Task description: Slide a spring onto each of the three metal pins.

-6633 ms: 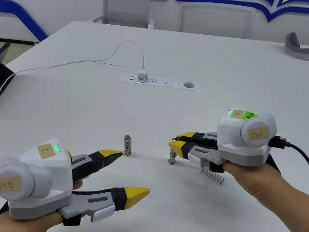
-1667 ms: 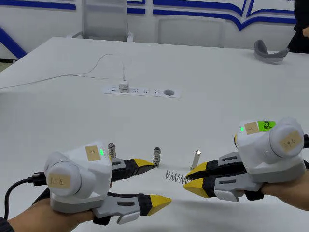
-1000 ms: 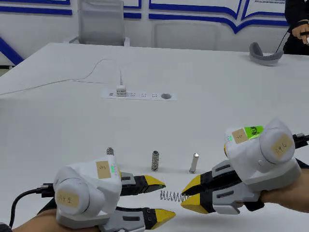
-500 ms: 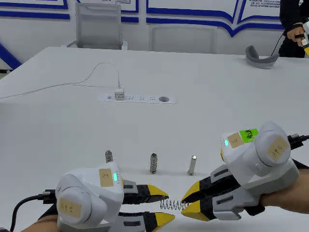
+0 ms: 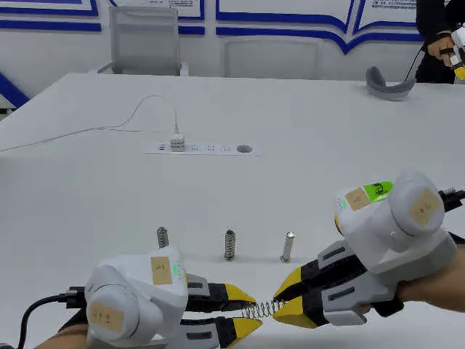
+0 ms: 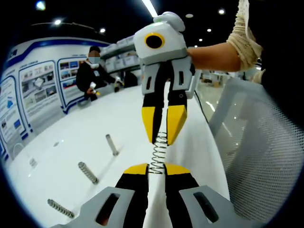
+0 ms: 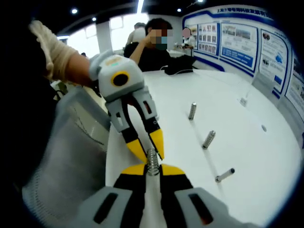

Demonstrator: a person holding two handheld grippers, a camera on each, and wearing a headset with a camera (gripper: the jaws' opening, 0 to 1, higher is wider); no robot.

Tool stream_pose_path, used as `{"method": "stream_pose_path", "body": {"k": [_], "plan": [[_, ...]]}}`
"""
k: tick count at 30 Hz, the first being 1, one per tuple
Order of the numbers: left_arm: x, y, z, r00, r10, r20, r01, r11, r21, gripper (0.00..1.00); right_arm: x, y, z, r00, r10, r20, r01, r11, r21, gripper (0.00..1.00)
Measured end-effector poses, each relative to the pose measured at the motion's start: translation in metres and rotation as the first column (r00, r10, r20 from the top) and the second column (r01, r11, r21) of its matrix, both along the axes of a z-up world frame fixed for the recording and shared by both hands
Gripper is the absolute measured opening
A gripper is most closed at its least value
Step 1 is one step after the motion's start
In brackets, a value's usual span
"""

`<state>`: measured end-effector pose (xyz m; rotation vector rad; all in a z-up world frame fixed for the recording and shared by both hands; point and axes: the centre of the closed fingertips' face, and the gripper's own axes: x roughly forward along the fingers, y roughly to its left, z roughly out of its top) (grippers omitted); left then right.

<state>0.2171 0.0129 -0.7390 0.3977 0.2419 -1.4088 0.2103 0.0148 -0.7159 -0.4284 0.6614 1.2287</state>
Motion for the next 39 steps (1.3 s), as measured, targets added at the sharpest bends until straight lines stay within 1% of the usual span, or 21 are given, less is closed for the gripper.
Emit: {"method": "stream_pose_path", "body": {"k": [7,10,16,25,28,30,32,34,39], "plan": [[-0.002,-0.002,0.0,1.0,0.001,-0.014,-0.001,1.0,-0.007,0.11,0.001,0.008,0.011,1.0,0.006,0.024,-0.007,1.0,0.031,0.12],[-0.002,-0.003,0.002,1.0,0.005,-0.021,-0.005,1.0,-0.017,0.11,0.004,0.015,0.017,0.999,0.009,0.044,-0.011,0.999,0.046,0.12],[0.0,-0.003,0.005,0.999,0.025,-0.035,-0.027,0.999,-0.036,0.11,0.006,0.026,0.024,0.997,0.02,0.071,-0.024,0.998,0.065,0.12],[0.005,0.001,0.01,0.996,0.069,-0.063,-0.074,0.994,-0.075,0.11,0.01,0.035,0.028,0.994,0.021,0.104,-0.03,0.996,0.086,0.12],[0.007,0.002,0.012,0.995,0.077,-0.068,-0.083,0.993,-0.087,0.11,0.01,0.037,0.029,0.994,0.018,0.108,-0.029,0.995,0.099,0.15],[0.008,0.003,0.012,0.995,0.081,-0.064,-0.087,0.992,-0.088,0.11,0.012,0.037,0.029,0.994,0.013,0.113,-0.024,0.995,0.097,0.16],[0.01,0.003,0.015,0.994,0.089,-0.07,-0.096,0.99,-0.099,0.11,0.013,0.035,0.028,0.993,0.006,0.115,-0.017,0.995,0.096,0.16],[0.011,0.004,0.016,0.992,0.097,-0.078,-0.106,0.988,-0.109,0.11,0.014,0.034,0.029,0.993,-0.004,0.115,-0.008,0.995,0.104,0.16],[0.012,0.003,0.016,0.991,0.1,-0.083,-0.109,0.988,-0.111,0.11,0.017,0.033,0.031,0.992,-0.028,0.119,0.012,0.992,0.127,0.14]]}}
